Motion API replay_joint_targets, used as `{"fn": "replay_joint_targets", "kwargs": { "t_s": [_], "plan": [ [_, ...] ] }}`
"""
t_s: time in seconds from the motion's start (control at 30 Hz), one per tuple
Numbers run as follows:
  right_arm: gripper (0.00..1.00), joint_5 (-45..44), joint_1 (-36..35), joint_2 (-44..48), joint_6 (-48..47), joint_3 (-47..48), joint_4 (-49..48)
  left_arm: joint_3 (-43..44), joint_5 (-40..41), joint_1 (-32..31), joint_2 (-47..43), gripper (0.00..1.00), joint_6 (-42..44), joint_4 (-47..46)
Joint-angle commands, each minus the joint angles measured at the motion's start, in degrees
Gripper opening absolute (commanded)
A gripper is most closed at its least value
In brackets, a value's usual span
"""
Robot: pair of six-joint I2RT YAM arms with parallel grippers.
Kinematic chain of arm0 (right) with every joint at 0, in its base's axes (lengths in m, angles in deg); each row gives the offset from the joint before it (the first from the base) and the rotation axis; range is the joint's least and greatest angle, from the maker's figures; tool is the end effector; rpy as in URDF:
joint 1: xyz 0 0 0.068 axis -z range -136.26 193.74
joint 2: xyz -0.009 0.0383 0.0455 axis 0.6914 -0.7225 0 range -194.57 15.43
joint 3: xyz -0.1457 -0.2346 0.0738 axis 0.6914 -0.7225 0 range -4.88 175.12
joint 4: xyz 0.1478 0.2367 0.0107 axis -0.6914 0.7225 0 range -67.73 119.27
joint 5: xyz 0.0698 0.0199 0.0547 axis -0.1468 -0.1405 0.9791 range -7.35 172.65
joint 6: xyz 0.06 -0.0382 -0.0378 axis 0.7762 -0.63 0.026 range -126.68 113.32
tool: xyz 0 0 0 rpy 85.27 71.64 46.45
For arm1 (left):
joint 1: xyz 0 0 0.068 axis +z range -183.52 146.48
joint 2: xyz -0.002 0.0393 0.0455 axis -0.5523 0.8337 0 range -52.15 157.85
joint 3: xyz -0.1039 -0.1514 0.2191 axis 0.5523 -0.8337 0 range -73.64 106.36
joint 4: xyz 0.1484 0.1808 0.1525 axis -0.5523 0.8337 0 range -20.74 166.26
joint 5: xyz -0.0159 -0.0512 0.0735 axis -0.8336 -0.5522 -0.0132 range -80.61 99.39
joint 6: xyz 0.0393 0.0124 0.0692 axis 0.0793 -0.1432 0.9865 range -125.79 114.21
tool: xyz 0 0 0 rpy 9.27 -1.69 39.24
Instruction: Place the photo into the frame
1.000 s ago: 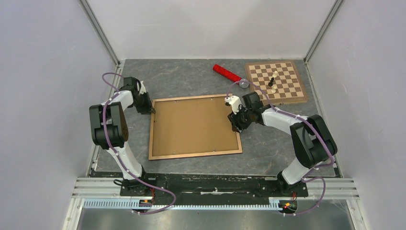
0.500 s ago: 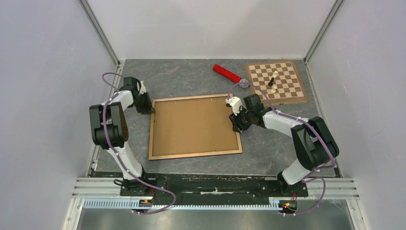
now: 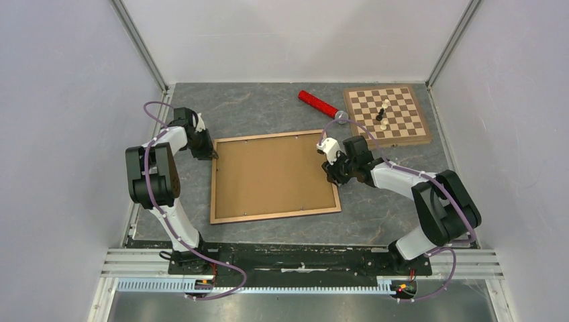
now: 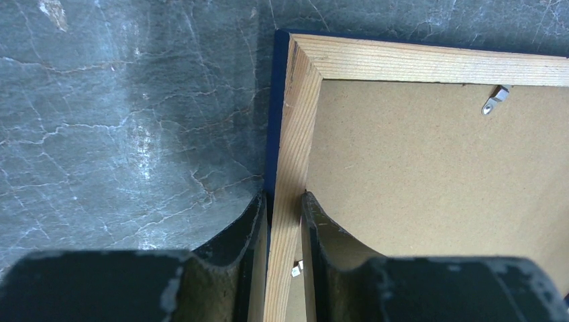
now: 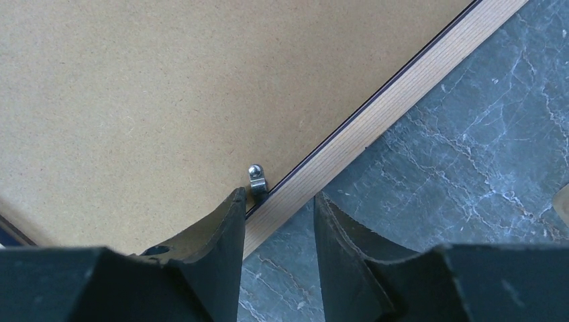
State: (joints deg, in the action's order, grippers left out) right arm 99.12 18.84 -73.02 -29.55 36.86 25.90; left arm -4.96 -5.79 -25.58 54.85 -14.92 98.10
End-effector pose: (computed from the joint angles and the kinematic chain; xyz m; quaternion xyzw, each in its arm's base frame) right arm 0.2883 0.1557 0.1316 -0.4215 0.8316 0.1406 0.3333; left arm 0.3990 0.0372 0.1322 -0.1183 0.9647 -0.1315 0.1949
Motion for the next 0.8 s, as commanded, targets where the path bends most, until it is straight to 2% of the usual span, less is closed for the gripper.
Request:
{"fn": "replay_joint_targets", "kwargs": {
  "t_s": [0.0,0.37,0.67,0.77],
  "plan": [
    [0.28,-0.2,-0.6,0.6,-8.3,-0.9,2.3,0.8,1.3,-0.4,1.8,0.02,2.4,1.7],
    [0.30,2.4,-1.0,1.2,-12.4,0.0,4.3,0.9,1.3,-0.4,1.5,0.02,2.4,1.8],
    [0.60,3.4,-0.9,2.5,-3.0,3.2,4.6,0.7,0.9,-0.4,-0.4,0.05,2.4,2.3],
    [0.74,3.8,-0.8,3.2,0.0,4.7,5.1,0.7,0.7,-0.4,-1.9,0.08,2.6,2.3]
  ]
}}
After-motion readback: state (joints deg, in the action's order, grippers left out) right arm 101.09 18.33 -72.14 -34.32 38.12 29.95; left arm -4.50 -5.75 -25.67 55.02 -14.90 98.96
